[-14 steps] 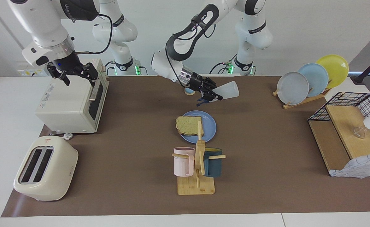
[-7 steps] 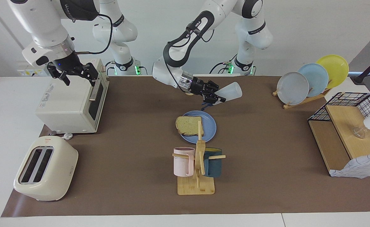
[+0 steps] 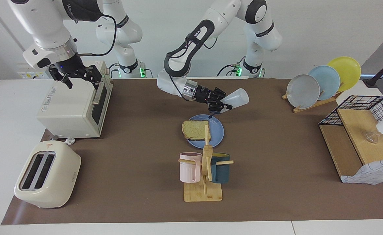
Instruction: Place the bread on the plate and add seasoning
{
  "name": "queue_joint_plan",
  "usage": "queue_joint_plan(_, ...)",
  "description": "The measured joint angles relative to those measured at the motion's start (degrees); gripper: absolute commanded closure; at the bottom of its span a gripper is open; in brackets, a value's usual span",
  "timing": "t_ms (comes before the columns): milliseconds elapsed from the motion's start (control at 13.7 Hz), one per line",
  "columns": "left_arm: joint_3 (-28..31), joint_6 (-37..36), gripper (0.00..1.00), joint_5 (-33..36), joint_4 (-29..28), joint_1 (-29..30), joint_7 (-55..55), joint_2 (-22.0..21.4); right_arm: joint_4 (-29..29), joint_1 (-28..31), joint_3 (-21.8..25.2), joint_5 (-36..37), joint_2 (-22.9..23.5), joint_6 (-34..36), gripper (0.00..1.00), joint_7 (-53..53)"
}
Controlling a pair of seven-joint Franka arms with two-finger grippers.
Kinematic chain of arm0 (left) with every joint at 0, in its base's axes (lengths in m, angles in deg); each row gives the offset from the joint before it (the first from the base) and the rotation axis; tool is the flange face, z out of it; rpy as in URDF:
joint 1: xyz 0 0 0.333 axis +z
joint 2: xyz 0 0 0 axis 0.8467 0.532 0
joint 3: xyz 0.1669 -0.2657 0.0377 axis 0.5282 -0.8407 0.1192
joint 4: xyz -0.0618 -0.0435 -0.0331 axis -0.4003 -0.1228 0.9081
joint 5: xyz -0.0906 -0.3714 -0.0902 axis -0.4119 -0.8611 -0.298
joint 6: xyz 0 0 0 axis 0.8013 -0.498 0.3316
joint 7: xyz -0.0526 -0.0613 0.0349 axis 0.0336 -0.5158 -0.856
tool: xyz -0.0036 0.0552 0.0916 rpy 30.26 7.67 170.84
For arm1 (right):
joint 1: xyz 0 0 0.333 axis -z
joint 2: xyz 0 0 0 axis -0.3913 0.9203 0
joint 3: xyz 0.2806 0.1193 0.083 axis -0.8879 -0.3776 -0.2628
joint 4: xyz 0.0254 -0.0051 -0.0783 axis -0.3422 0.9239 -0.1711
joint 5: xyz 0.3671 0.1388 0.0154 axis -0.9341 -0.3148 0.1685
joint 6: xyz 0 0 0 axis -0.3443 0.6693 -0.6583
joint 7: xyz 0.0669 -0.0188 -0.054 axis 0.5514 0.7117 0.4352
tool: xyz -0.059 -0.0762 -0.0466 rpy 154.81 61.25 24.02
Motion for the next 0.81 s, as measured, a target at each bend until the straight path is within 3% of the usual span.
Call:
queue_joint_plan(439, 0.55, 2.32, 1.0, 7.72, 0.21, 6.67, -0.01, 0.76, 0.0, 0.0, 0.0, 0.0, 0.0, 0.0, 0.0, 0.01)
queue_joint_plan(805, 0.12, 2.49, 1.0, 7.89, 4.39, 6.98, 0.0, 1.95, 0.01, 0.0, 0.0, 0.0, 0.0, 0.0, 0.0, 0.01)
